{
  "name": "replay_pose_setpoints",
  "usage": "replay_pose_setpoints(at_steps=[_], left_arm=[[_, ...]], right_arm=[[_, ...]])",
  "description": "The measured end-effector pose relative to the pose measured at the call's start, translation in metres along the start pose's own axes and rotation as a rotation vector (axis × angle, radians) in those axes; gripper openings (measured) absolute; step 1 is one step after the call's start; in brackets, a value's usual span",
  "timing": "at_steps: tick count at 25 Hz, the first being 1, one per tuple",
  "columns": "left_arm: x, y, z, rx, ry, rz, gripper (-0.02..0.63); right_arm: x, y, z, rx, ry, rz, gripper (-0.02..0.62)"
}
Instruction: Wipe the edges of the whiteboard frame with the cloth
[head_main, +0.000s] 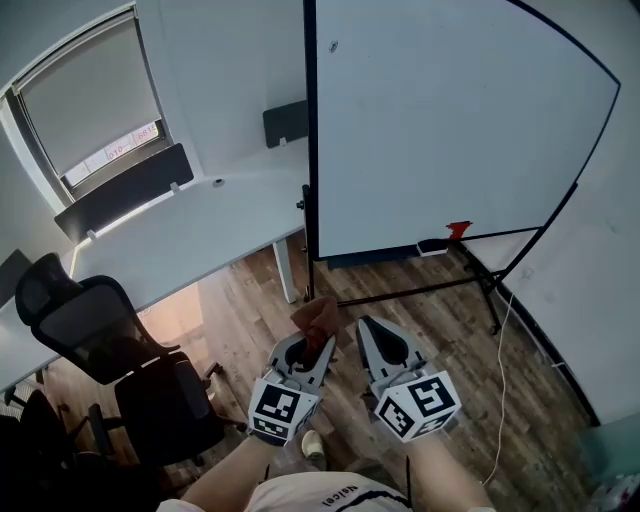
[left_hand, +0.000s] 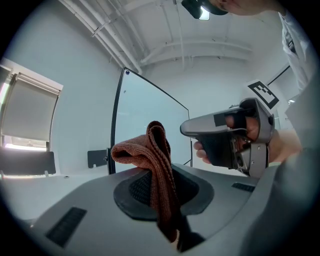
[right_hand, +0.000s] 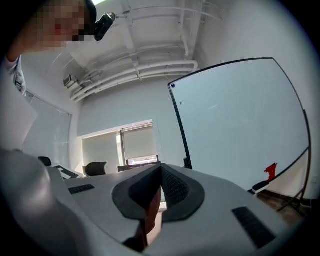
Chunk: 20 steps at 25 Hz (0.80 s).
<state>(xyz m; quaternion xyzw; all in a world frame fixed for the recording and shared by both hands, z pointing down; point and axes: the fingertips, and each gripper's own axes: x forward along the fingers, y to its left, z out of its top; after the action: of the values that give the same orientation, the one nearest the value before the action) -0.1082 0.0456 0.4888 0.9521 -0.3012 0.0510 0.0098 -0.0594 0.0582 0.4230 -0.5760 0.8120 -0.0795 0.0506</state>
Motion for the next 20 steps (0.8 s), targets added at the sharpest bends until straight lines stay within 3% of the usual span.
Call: replay_pose_setpoints(at_steps=[11, 20], left_arm=[[0.086, 0.068, -0.027, -0.016, 0.042, 0.071, 0.066], [0.170, 0.108, -0.056, -0.039, 0.096, 0.250, 0.065]], right_arm=[[0.081, -0.061, -0.008, 0.028, 0.024, 0.040, 0.003], [0.148, -0.143, -0.010, 0.028, 0.060, 0.190, 0.003]])
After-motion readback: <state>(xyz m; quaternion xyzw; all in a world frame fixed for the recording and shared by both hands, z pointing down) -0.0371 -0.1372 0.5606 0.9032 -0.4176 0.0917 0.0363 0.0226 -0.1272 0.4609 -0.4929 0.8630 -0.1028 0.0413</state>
